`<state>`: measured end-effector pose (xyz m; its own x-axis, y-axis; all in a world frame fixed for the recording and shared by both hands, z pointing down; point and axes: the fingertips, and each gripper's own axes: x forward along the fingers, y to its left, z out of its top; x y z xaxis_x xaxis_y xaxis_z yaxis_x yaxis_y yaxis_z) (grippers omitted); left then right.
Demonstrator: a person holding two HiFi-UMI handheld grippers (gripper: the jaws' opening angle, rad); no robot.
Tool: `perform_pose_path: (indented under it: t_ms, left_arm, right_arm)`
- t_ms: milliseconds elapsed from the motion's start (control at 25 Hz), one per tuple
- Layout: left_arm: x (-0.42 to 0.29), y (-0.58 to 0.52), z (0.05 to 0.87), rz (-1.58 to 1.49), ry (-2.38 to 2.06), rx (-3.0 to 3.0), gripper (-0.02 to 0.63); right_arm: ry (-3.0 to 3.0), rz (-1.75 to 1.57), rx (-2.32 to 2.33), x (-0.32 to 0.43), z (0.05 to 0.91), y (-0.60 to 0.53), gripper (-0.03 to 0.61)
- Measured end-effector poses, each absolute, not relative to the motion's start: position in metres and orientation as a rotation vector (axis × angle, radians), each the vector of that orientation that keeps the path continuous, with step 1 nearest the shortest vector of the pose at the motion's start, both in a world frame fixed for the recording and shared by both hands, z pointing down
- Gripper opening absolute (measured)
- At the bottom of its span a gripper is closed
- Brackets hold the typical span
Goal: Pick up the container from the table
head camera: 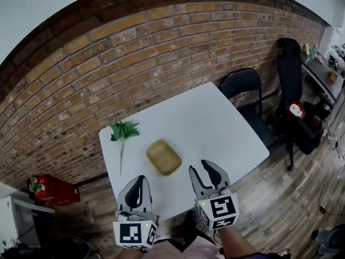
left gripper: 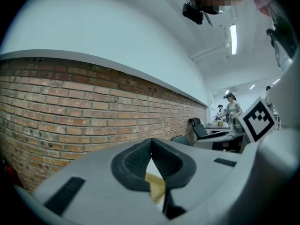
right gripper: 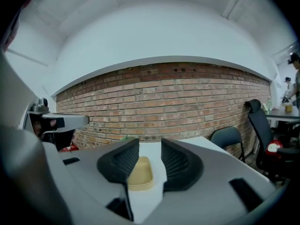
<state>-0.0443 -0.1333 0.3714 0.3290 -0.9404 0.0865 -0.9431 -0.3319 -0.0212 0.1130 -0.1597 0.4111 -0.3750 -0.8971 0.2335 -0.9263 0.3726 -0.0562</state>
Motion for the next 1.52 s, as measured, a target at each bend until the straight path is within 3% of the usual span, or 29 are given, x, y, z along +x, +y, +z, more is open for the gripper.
perform_pose_path:
  t_ms: [480, 1520]
  left_arm:
    - [-0.069, -0.172, 0.354, 0.037, -1.945, 2.42, 0.008]
    - [-0.106, -0.241, 0.471, 0.2, -1.821, 2.211, 0.008]
  right_arm:
    - [-2.532, 0.175, 1.489, 0.091, 0.389, -0.218, 0.149]
    - [-2.318, 0.512, 1.244, 0.06, 0.561, -0.269, 0.12]
